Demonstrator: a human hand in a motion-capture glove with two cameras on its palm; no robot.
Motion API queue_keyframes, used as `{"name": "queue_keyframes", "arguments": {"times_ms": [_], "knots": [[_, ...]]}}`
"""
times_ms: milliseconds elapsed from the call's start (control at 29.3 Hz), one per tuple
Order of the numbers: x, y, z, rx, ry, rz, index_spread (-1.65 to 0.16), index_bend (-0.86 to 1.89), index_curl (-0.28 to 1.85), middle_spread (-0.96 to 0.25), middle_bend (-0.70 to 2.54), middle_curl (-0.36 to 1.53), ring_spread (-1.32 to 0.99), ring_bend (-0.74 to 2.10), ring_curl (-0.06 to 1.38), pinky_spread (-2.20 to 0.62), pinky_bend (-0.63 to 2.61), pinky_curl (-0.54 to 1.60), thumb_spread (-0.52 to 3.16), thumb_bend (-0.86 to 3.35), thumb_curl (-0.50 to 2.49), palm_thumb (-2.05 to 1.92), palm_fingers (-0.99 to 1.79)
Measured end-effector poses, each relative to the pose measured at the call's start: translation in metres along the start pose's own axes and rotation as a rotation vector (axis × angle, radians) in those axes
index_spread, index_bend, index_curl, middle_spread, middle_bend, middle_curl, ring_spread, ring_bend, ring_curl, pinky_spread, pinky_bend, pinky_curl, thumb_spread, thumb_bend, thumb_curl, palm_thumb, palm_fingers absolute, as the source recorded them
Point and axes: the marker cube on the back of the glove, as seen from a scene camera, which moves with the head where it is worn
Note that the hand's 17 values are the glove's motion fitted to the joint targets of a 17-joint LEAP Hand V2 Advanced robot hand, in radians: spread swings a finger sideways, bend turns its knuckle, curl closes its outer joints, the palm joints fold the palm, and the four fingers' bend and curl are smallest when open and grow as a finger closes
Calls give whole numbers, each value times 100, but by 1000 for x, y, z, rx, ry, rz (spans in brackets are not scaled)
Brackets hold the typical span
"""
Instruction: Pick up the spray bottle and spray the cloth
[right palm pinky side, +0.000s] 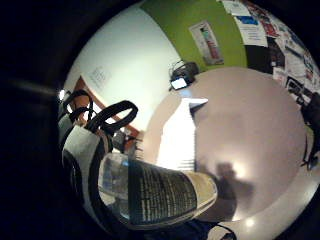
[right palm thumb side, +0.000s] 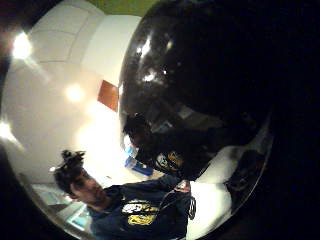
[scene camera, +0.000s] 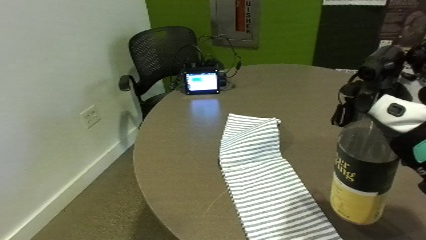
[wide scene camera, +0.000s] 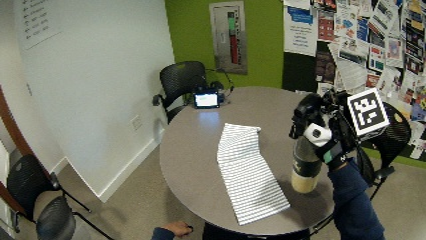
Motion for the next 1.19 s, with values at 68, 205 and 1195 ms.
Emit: {"name": "queue_keyframes", "arguments": {"times_ms": [68, 205, 1195], "knots": [[0, 5, -1, -14, -75, 19, -31, 28, 64, -18, 60, 49, -25, 60, 44, -27, 39, 38, 43, -3, 81, 94, 137], [-5, 7, 1, -41, -156, 33, -31, 28, 65, -18, 60, 49, -25, 60, 44, -27, 39, 38, 42, -3, 81, 94, 137], [47, -98, 136, 244, -122, 172, -30, 29, 66, -16, 59, 49, -23, 60, 44, -26, 38, 37, 37, -3, 83, 94, 137]]}}
